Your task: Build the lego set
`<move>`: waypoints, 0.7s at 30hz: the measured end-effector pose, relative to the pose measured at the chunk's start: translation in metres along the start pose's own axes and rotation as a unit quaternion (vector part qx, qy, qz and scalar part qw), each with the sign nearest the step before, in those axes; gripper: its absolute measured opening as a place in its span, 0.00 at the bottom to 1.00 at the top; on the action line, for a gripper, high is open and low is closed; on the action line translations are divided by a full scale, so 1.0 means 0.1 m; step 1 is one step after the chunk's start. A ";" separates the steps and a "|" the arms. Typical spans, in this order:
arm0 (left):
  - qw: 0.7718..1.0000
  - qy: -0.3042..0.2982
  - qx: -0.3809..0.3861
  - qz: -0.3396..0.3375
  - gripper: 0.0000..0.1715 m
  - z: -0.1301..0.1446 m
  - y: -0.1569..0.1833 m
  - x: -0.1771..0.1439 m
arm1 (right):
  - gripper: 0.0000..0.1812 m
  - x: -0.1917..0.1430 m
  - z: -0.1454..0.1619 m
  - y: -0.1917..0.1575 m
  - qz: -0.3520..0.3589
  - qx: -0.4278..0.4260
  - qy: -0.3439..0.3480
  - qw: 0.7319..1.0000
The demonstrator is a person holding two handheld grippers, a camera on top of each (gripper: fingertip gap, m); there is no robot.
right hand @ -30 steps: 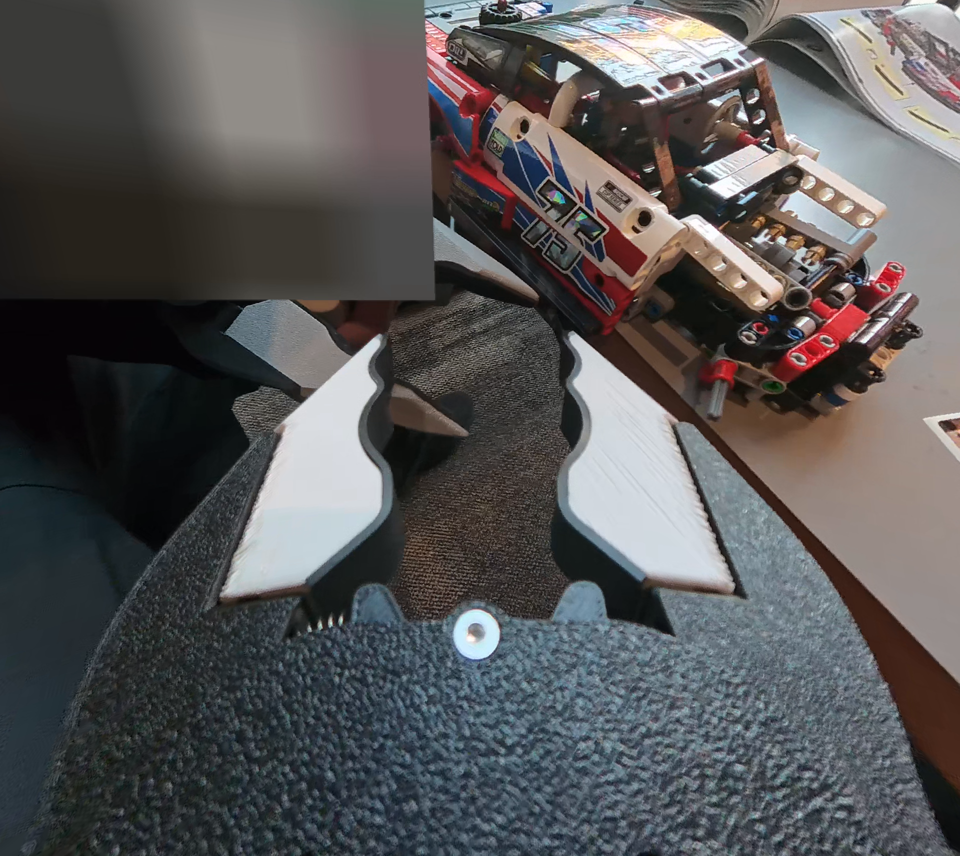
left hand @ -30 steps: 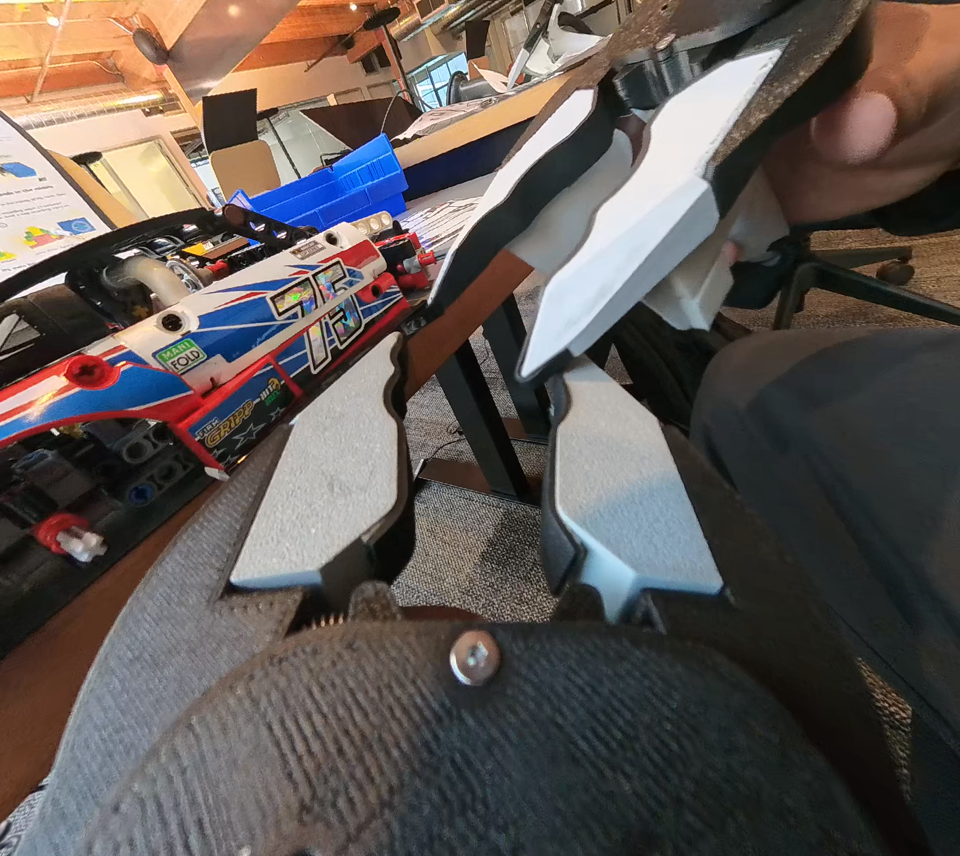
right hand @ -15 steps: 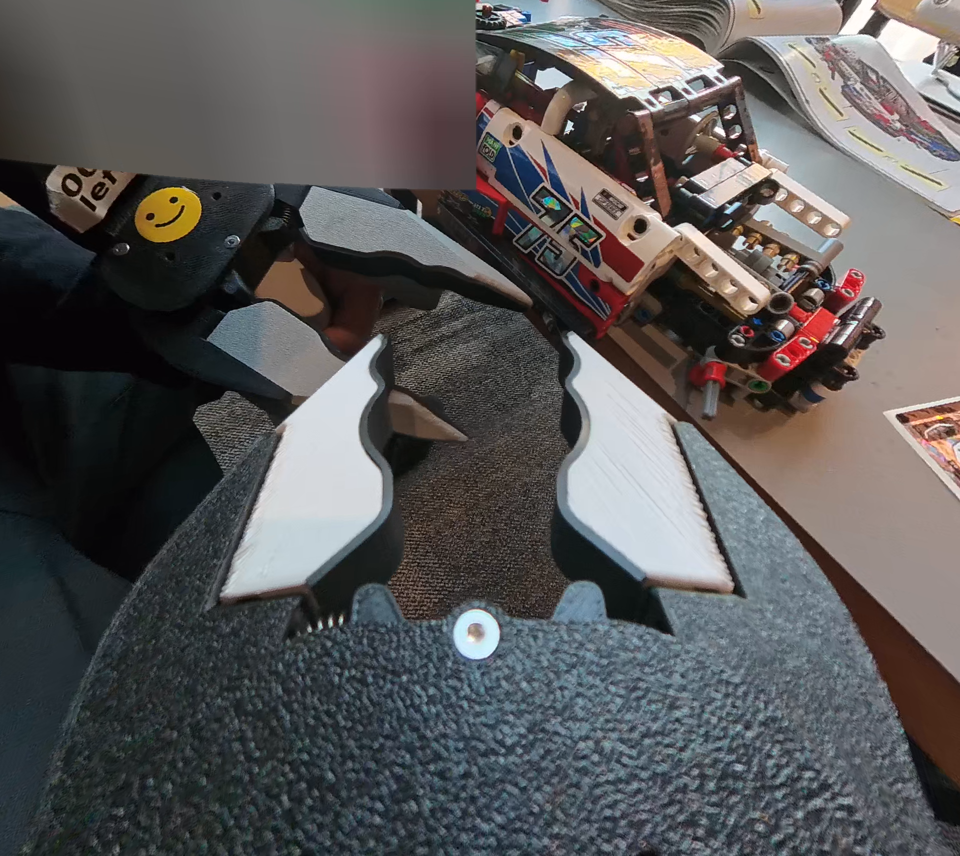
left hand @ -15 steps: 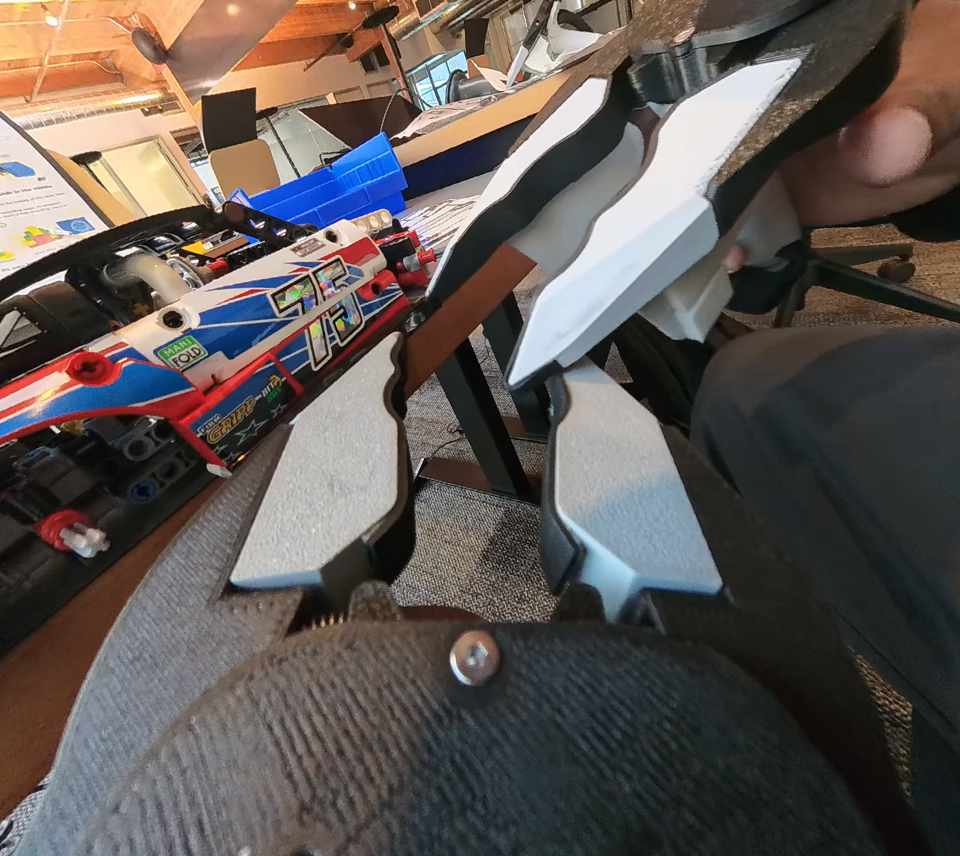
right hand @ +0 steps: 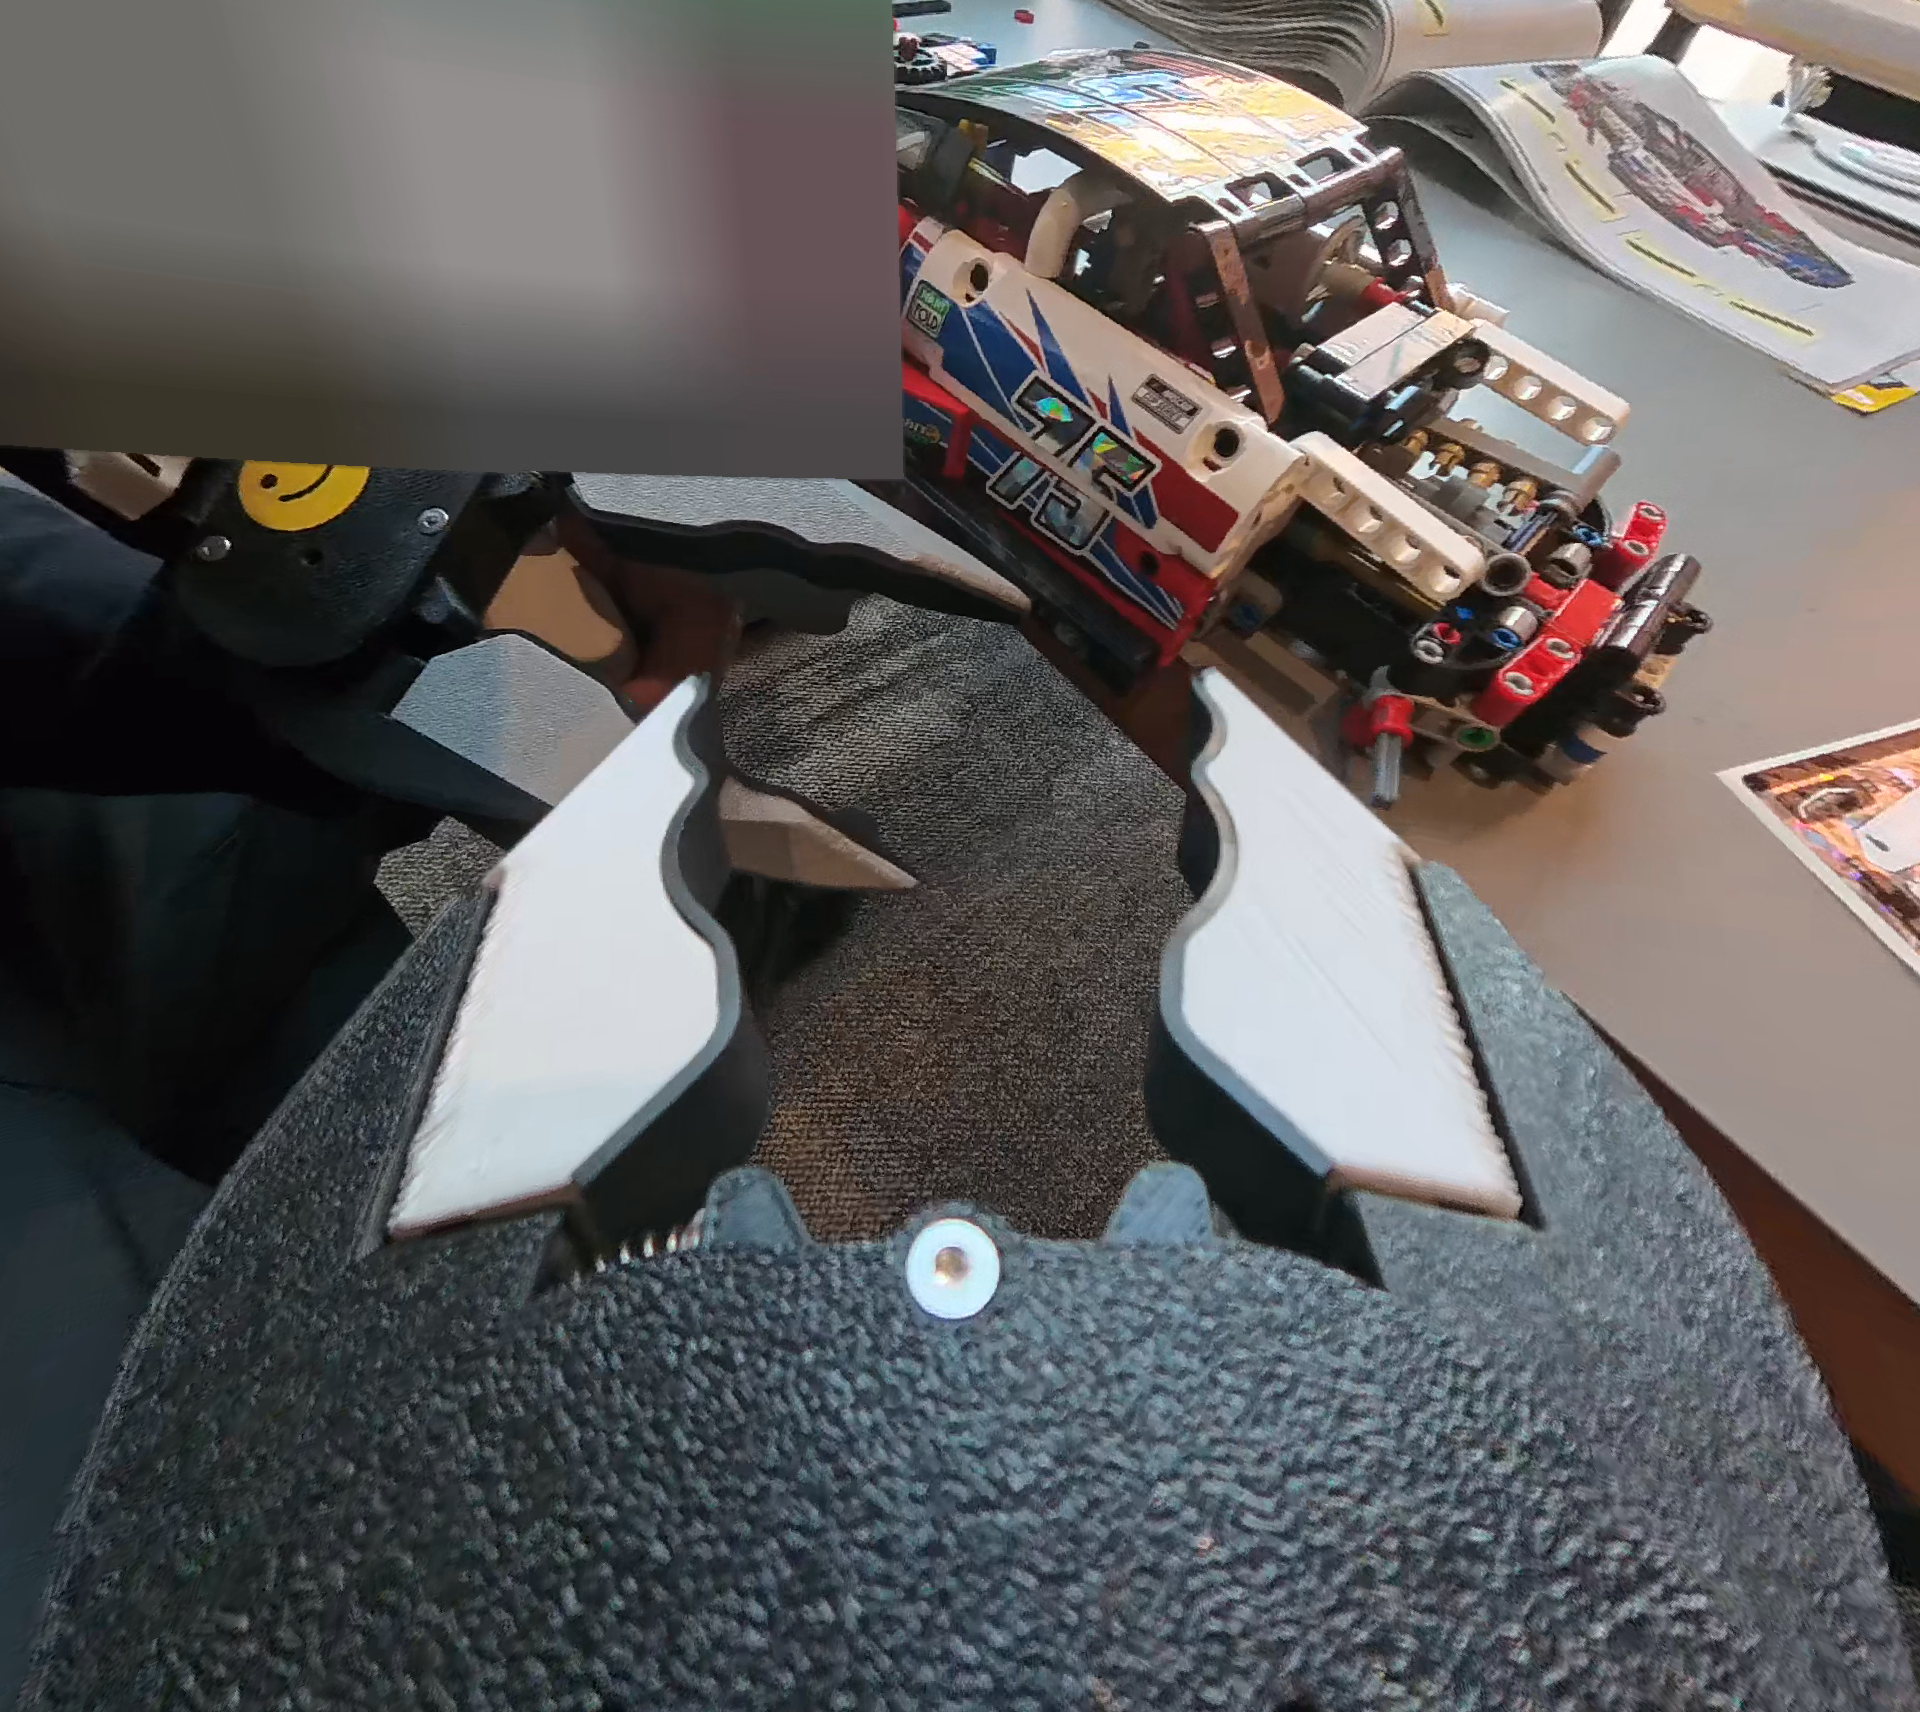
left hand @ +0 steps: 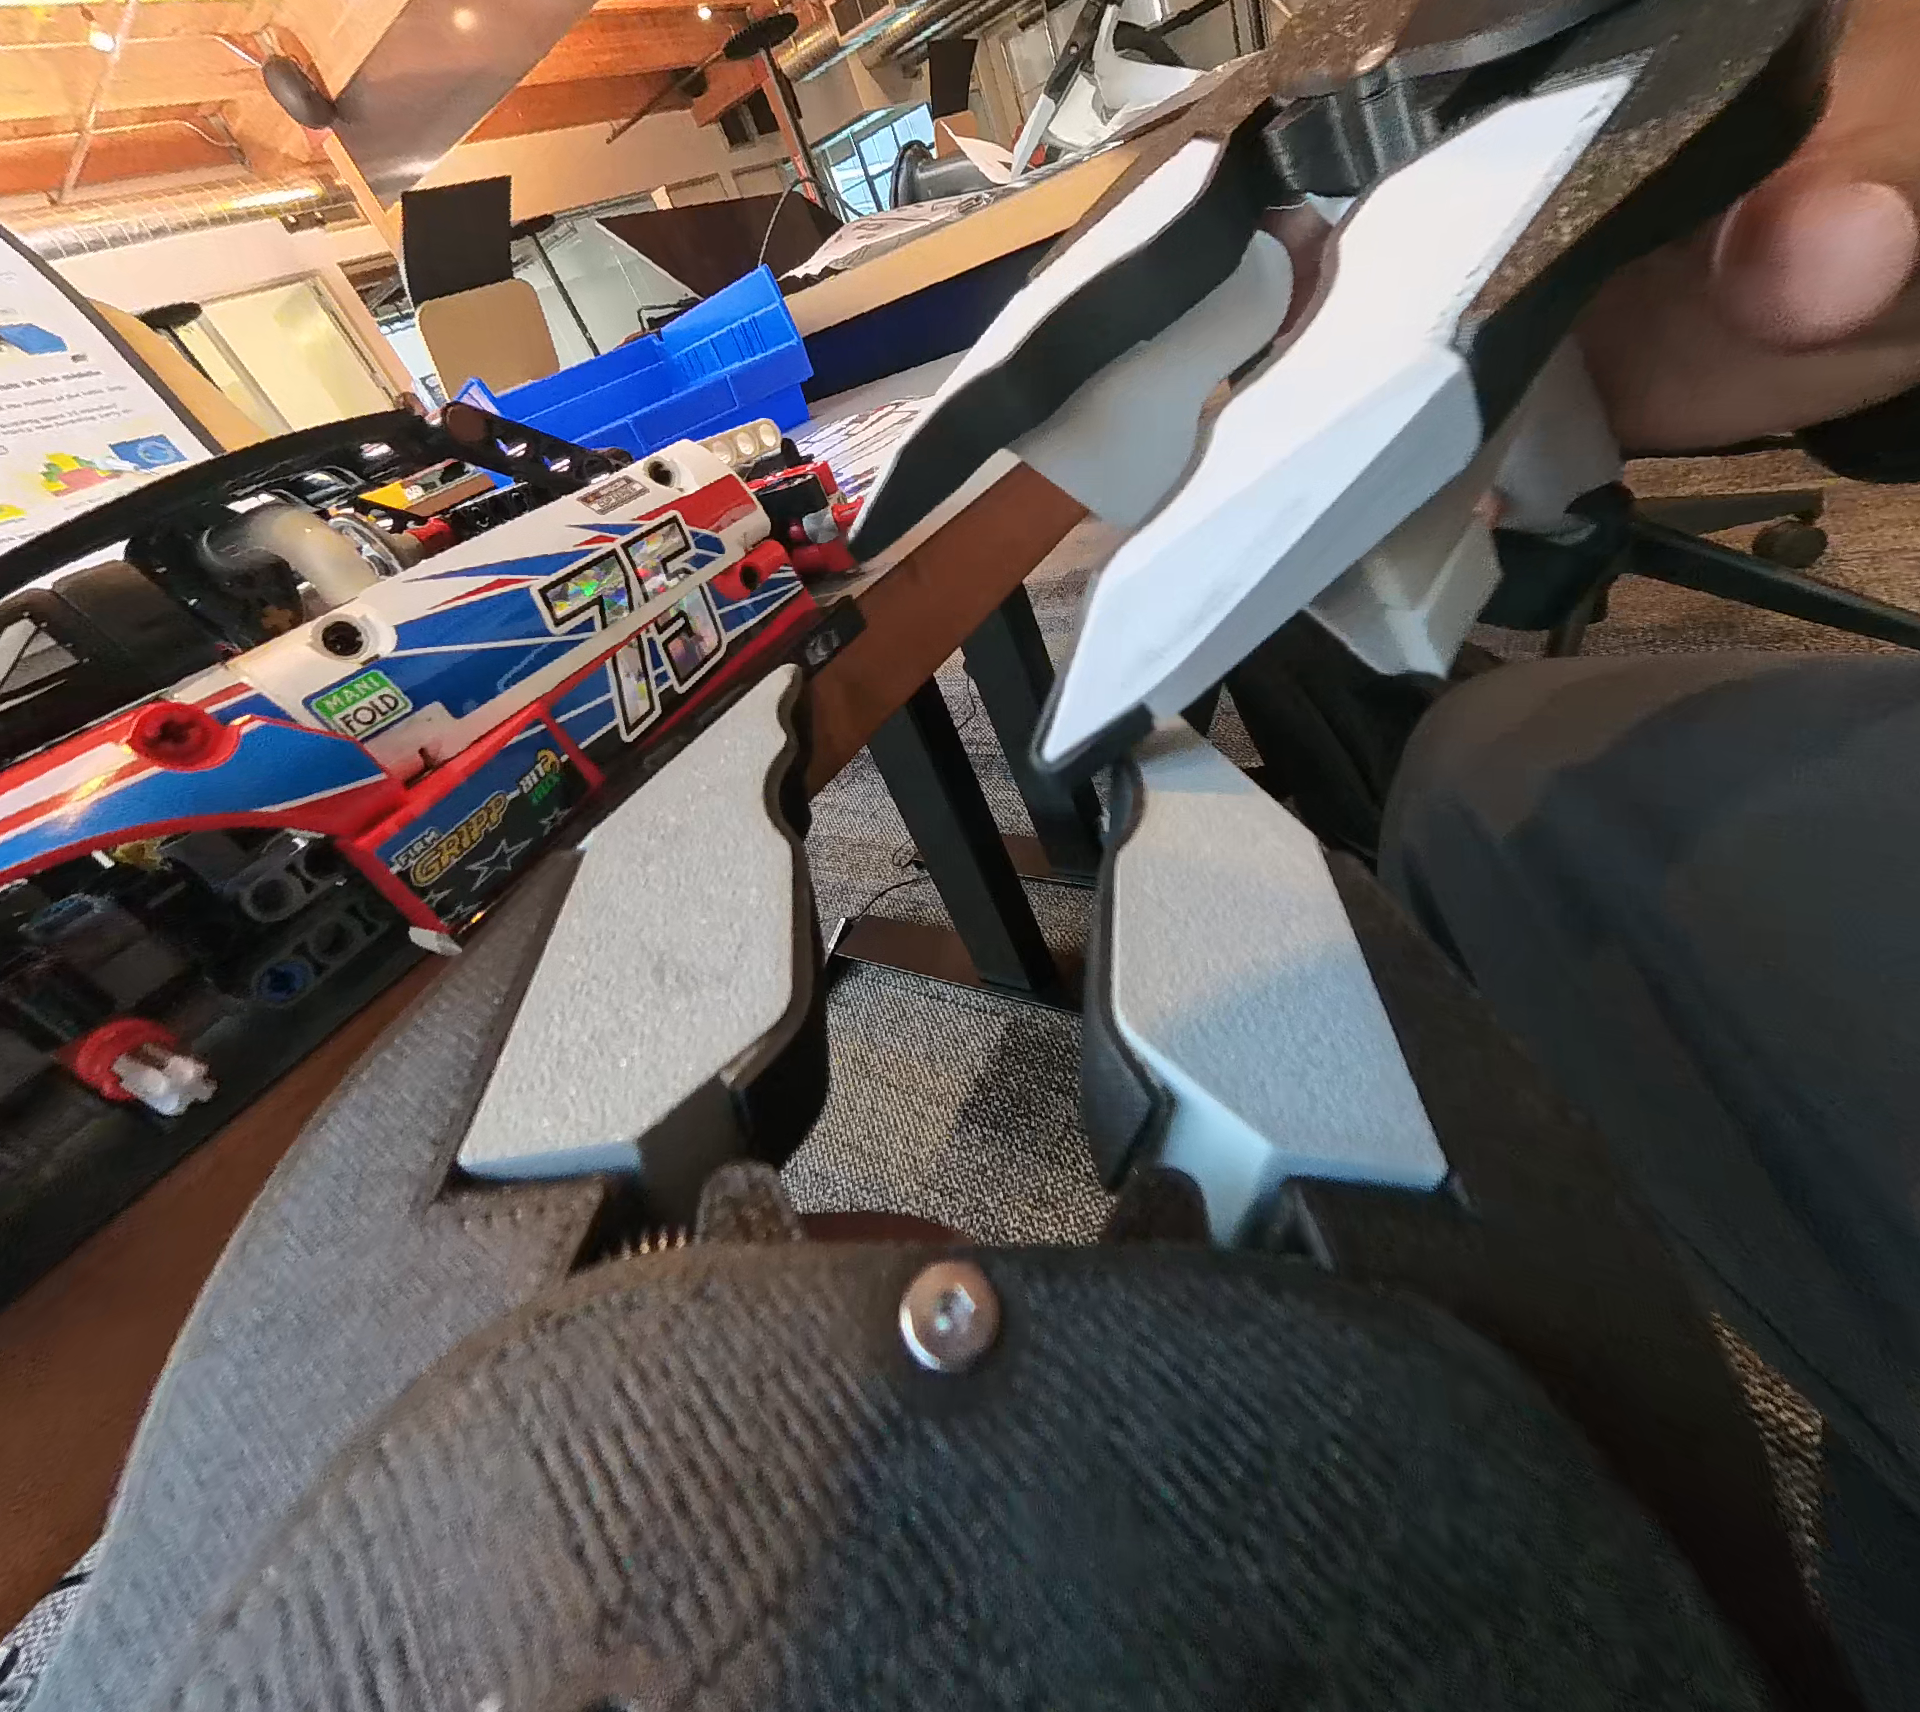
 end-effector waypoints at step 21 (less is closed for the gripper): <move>0.999 -0.031 0.026 0.005 0.32 0.05 0.04 -0.19 | 0.35 0.13 -0.03 0.11 -0.166 0.027 0.043 0.985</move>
Point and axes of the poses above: each gripper's, where its closed fingertips meet, x out along the fingers, z out of its underside, y = z × x across the jaws, the point moved 10 cm from there along -x, back along the fingers, and after that the axes turned 7 degrees about -y, right-handed, at the moved point
